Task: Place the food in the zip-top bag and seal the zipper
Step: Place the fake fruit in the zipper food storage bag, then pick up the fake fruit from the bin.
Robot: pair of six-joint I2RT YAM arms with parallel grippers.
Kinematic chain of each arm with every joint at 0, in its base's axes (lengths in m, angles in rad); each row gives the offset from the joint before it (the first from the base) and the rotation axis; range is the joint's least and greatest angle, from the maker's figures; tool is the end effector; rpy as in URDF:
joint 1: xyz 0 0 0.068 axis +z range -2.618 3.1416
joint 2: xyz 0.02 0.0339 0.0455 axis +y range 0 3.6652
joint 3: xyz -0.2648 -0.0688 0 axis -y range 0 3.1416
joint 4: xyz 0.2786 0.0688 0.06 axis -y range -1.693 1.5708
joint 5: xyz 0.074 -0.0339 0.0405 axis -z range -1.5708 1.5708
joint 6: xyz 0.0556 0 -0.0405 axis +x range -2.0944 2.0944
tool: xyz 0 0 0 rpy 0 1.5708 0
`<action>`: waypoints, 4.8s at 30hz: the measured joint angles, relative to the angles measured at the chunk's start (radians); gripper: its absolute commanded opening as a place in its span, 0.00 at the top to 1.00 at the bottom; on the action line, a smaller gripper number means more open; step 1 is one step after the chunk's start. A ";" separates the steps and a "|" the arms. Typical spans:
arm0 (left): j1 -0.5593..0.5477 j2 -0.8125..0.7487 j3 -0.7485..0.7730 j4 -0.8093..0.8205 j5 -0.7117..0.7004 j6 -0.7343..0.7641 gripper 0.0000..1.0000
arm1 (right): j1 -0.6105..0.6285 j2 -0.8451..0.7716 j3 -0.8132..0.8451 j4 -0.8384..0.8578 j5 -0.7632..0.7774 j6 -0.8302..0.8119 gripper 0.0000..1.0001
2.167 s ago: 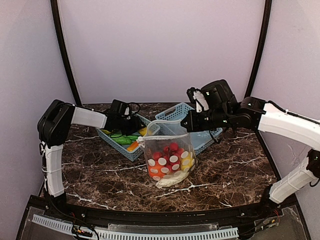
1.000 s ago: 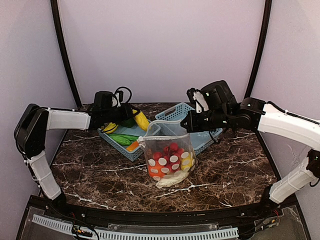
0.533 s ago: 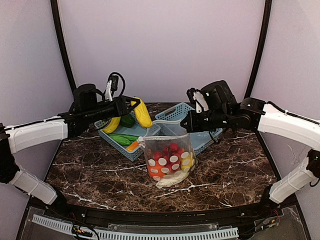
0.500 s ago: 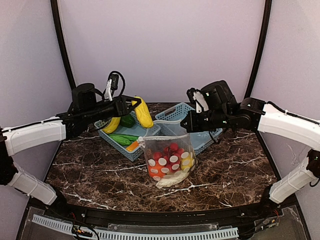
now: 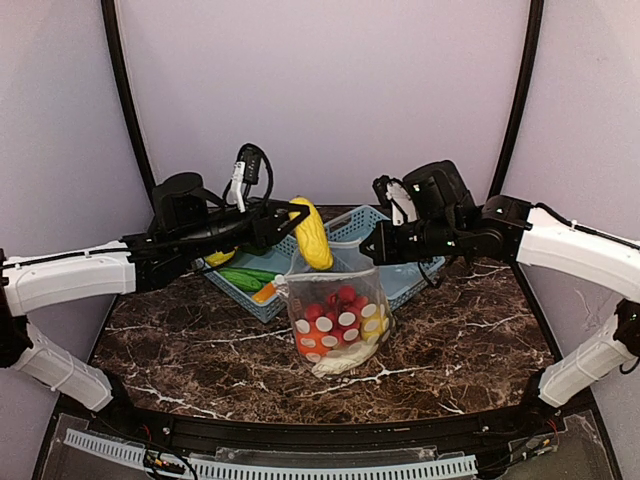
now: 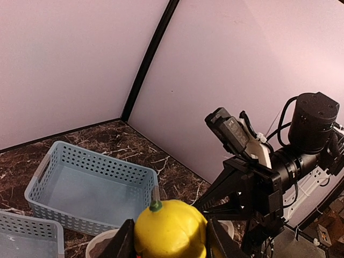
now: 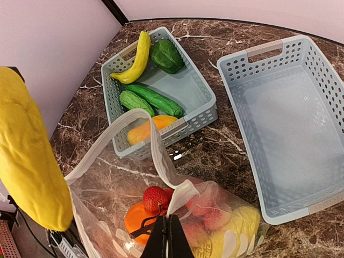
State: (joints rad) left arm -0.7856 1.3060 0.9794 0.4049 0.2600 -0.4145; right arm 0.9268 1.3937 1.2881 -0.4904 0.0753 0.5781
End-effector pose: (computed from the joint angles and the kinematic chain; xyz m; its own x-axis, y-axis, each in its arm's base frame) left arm 0.2452 -0.2655 0.3465 -0.2976 -0.2528 -0.9206 0.8137 0.4372 -0.3831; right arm 0.2218 0.2885 0.3318 -0.6976 -0.0216 -0.7162 -0.4524 0.7884 0.4169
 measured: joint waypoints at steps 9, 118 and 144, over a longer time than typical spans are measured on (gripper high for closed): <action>-0.089 0.168 0.041 0.063 -0.007 0.018 0.80 | 0.000 -0.013 -0.010 0.010 -0.005 0.000 1.00; 0.323 0.508 0.312 -0.795 0.117 0.326 0.47 | 0.000 -0.074 -0.032 0.017 -0.005 0.005 1.00; 0.284 0.581 0.287 -0.795 0.137 0.332 0.47 | 0.000 -0.069 -0.032 0.019 -0.009 0.004 1.00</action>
State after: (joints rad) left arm -0.5014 1.8870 1.2667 -0.3897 0.3965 -0.0822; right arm 0.9268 1.3247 1.2564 -0.4717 0.0666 0.5819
